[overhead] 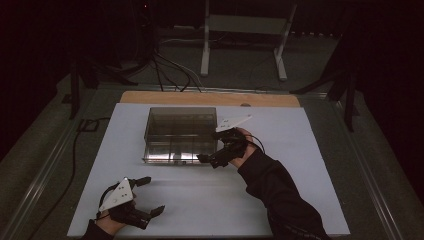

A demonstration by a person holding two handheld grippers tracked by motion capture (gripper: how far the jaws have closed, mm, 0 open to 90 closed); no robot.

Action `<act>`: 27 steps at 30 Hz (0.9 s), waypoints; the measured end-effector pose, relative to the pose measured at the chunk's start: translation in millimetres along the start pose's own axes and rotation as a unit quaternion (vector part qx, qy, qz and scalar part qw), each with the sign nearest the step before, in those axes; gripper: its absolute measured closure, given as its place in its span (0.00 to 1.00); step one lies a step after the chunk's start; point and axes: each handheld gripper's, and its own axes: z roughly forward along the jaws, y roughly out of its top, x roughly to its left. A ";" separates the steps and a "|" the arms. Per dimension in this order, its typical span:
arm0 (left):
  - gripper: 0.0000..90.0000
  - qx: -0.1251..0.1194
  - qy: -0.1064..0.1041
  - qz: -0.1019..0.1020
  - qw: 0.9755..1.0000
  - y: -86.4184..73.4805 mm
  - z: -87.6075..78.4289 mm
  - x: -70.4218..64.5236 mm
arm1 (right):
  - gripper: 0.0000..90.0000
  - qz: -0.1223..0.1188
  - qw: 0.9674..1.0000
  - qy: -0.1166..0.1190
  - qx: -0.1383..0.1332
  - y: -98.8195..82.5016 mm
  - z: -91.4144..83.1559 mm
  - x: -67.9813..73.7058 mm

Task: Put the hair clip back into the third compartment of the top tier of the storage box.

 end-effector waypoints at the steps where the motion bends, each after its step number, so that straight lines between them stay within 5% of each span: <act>1: 0.01 0.000 0.000 -0.001 1.000 -0.1 -0.1 0.3 | 0.01 0.002 1.000 0.001 0.001 -0.6 -1.1 -0.5; 27: 0.01 -0.003 -0.001 0.000 1.000 0.9 0.0 0.6 | 0.01 0.045 0.997 -0.045 -0.037 -59.9 -50.2 -22.7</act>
